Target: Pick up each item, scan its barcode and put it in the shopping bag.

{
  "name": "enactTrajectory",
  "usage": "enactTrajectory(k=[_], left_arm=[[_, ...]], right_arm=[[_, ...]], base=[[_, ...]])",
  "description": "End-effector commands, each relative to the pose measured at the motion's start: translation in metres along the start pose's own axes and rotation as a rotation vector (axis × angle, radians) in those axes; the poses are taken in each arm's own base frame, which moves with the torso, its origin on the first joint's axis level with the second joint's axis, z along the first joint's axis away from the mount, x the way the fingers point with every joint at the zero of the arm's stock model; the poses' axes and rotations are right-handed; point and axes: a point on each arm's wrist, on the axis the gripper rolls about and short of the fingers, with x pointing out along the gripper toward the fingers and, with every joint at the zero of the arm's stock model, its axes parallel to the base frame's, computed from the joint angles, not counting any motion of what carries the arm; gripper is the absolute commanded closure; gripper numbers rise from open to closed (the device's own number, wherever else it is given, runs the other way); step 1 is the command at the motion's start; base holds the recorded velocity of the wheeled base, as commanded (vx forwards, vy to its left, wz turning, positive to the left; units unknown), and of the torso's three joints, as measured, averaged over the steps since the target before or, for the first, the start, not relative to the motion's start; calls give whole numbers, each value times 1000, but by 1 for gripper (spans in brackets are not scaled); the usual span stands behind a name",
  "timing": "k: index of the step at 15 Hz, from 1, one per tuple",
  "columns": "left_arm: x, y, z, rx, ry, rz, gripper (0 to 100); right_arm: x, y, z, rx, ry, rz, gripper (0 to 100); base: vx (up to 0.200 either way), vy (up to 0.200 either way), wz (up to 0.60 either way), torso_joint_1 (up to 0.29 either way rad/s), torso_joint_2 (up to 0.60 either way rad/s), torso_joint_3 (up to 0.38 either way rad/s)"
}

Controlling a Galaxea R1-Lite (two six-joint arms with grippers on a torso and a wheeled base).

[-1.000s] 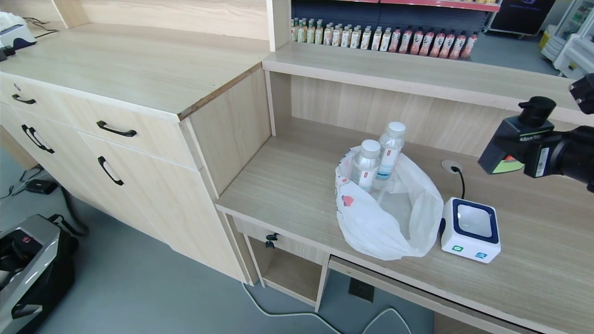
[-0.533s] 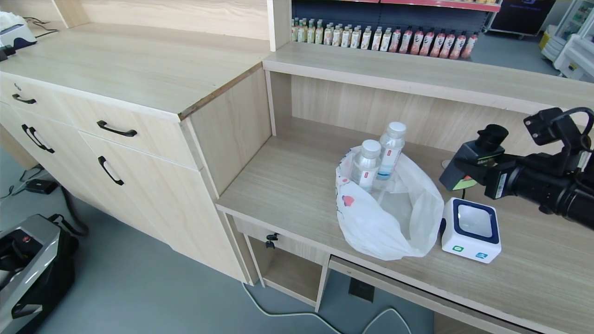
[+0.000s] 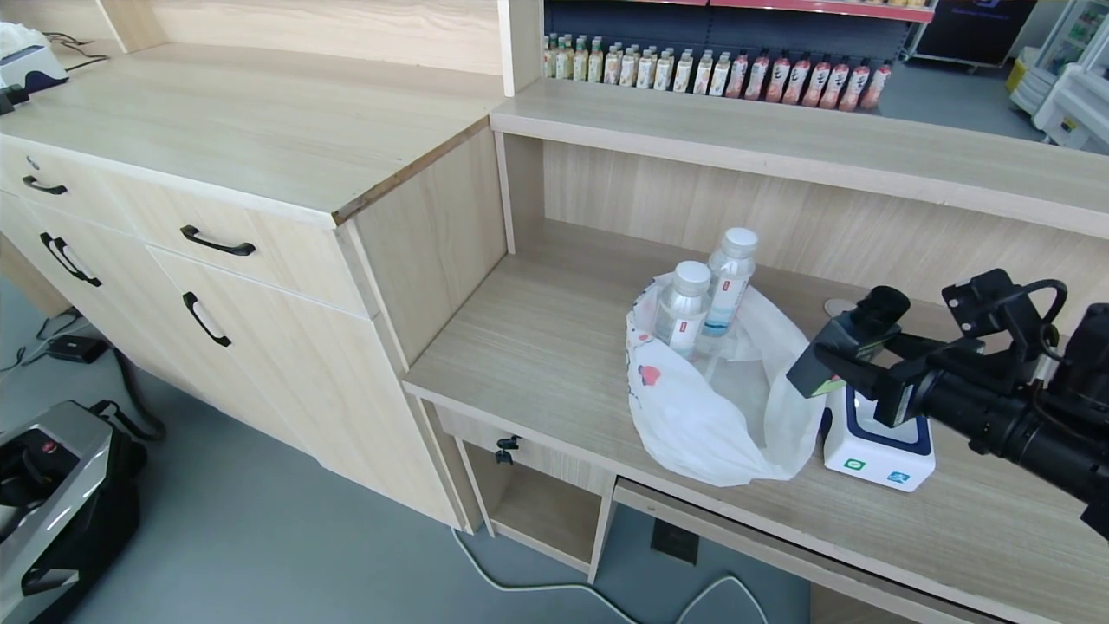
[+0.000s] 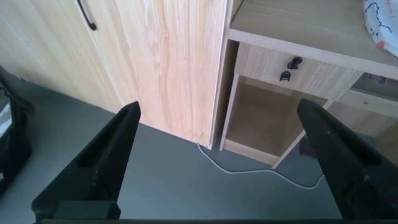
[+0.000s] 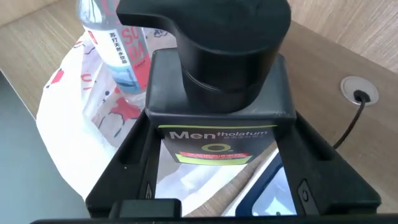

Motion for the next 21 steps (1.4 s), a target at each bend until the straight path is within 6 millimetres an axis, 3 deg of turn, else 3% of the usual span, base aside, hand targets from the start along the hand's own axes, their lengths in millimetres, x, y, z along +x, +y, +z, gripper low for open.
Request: enactTrajectory(k=[1, 21], left_arm=[[0, 0, 0, 0, -1, 1, 0], [0, 0, 0, 0, -1, -1, 0]], right_arm=[[8, 6, -13, 10, 29, 41, 100], [51, 32, -62, -24, 22, 163, 100]], base=[[0, 0, 0, 0, 0, 0], [0, 0, 0, 0, 0, 0]])
